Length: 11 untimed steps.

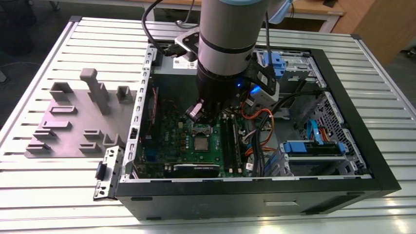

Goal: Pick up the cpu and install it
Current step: 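Close the cpu cover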

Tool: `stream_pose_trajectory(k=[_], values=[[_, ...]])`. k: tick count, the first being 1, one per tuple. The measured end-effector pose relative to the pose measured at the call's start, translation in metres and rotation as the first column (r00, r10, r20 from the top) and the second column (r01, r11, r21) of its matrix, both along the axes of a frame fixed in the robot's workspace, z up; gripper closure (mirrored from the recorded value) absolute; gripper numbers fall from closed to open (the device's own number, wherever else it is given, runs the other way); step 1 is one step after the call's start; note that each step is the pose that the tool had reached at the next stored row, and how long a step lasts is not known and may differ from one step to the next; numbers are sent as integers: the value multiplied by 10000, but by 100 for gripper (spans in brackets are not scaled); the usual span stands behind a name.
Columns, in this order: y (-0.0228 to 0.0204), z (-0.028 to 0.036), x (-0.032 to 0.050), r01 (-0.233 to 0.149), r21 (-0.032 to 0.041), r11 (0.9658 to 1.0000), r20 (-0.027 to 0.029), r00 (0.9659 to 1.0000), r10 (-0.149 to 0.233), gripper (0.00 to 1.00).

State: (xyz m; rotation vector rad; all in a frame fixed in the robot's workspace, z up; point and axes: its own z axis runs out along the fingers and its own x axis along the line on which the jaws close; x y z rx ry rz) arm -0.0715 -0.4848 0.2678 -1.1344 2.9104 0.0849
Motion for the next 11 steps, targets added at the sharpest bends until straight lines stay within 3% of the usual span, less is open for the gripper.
stream_pose_trajectory(k=[8, 11], values=[[0, -4, 0, -41, 2, 10000, 0, 10000, 41, 89], [0, -16, 0, -483, -1, 9988, 0, 9988, 483, 89]])
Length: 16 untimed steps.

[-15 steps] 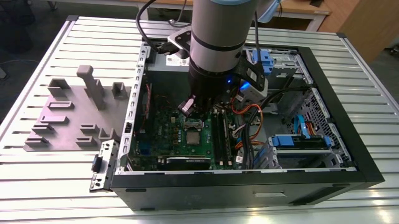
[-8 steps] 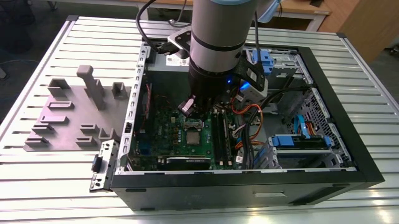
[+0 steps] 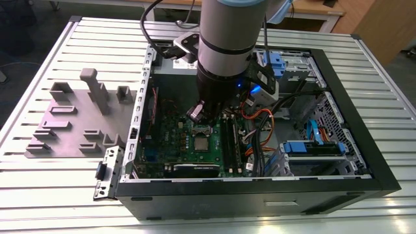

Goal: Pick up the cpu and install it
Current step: 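Close the cpu cover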

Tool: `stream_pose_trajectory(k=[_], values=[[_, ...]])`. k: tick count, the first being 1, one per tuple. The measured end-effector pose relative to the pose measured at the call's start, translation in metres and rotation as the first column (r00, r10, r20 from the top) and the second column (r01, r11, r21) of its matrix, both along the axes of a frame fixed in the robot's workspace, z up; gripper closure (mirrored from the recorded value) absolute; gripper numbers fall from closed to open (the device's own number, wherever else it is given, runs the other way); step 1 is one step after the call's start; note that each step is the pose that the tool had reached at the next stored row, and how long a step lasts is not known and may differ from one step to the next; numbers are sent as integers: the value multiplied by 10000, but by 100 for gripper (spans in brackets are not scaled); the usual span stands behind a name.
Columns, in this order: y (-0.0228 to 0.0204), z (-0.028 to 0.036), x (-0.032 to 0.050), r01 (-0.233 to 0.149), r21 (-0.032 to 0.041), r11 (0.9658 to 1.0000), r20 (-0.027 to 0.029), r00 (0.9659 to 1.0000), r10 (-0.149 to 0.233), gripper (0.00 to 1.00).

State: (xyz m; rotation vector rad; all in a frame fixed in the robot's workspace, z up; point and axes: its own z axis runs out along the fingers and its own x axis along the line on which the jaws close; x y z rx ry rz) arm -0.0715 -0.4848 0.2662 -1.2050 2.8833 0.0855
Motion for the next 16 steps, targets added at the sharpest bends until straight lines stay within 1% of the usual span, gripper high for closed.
stream_pose_trajectory(k=[3, 8, 10, 16], values=[[2, -14, 15, -33, 0, 10000, -1, 10000, 33, 89], [27, -40, 106, -43, 5, 10000, 0, 10000, 43, 89], [47, -48, 129, -49, 4, 10000, -1, 10000, 49, 89], [115, -77, 162, -69, 17, 10000, -1, 10000, 69, 89]])
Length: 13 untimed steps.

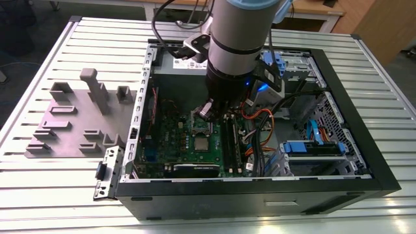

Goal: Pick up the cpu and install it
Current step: 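Close the cpu cover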

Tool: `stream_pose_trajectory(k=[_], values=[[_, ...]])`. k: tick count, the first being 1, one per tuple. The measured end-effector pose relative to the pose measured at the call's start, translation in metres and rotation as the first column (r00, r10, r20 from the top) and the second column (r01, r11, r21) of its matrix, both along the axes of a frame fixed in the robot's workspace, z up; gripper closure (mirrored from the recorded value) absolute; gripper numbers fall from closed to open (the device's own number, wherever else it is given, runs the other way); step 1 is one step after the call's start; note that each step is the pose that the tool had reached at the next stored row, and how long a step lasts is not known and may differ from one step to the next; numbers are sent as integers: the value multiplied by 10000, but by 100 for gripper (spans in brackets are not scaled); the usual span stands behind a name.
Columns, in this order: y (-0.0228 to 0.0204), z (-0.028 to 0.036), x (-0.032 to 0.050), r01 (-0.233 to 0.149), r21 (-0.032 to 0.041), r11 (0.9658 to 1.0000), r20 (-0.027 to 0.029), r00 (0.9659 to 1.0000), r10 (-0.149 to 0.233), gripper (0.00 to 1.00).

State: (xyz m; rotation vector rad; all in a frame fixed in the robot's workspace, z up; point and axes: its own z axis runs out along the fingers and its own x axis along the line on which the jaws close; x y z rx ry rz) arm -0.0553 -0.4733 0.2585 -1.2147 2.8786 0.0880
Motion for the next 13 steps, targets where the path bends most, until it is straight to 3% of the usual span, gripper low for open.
stream_pose_trajectory(k=[2, 7, 11, 13], values=[[5, -12, 4, -48, 27, 10000, 1, 10000, 48, 89], [5, -40, 7, -620, 68, 9981, 8, 9981, 620, 89], [6, -59, 27, -718, 267, 9971, 23, 9974, 718, 89], [11, -77, 37, -755, 298, 9967, 28, 9971, 755, 89]])
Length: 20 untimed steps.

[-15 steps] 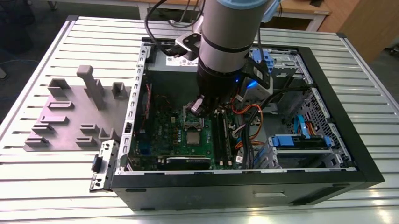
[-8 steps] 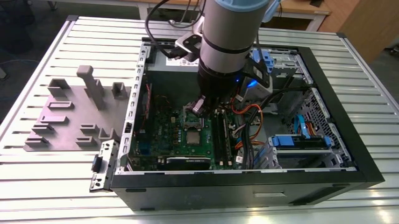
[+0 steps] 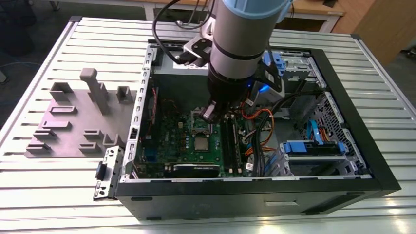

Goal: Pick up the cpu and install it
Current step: 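Close the cpu cover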

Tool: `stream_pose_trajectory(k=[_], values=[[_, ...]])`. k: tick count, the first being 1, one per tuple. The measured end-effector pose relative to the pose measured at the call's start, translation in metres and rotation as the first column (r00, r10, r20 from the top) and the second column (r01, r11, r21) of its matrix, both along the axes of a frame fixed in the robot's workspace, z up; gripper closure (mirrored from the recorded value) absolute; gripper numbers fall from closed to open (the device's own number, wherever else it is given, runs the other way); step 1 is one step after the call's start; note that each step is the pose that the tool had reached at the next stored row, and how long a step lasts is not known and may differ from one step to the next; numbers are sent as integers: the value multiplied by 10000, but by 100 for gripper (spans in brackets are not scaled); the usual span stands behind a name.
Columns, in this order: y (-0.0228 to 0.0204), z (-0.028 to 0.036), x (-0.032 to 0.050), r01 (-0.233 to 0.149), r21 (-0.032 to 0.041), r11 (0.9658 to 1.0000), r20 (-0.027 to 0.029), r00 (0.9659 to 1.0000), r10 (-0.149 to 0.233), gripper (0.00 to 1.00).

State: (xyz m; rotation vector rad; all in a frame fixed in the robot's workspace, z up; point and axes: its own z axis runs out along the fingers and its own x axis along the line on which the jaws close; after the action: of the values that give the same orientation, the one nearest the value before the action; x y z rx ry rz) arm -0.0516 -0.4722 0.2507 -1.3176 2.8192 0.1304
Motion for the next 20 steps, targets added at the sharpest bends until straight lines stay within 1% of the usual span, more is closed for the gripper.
stream_pose_trajectory(k=[2, 4, 6, 16, 20], values=[[1, -13, 6, -9, 30, 10000, 1, 10000, 9, 89], [2, -17, 6, -8, 39, 10000, 1, 10000, 8, 89], [2, -52, 7, -10, 42, 10000, 1, 10000, 10, 89], [2, -54, 7, -14, 42, 10000, 1, 10000, 14, 89], [2, -56, 8, -178, 43, 9998, 1, 9998, 178, 89]])
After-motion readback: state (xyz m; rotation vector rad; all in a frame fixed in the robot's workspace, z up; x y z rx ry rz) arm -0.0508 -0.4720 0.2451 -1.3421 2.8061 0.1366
